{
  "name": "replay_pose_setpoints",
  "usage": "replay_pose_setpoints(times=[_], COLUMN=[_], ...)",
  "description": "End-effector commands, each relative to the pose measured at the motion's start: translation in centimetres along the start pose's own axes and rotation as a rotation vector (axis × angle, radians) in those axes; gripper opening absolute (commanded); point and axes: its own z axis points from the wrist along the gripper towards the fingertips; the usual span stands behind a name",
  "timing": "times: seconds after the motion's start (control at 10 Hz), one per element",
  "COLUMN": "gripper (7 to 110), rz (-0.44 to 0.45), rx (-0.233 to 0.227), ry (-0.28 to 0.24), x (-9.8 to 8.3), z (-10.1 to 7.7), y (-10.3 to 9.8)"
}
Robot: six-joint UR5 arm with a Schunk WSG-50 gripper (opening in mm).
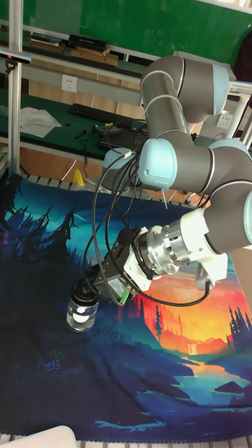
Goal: Screw the lid onto the jar
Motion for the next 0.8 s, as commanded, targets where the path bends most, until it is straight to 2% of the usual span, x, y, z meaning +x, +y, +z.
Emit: replay_pose_setpoints(times=[0.0,0.2,0.3,0.7], gripper=[44,44,44,44], rz=[-0.005,-0.015,-0.017,-0.019], rx=[-0.013,-0.019,-0.019,-0.002], ry=[-0.025,-0.068,-0.070,-0.033], x=[-0.5,-1.6,-1.7,-0.8], z=[0.0,-0.1,-0.1,0.0], y=[0.3,0.5,0.5,0.0])
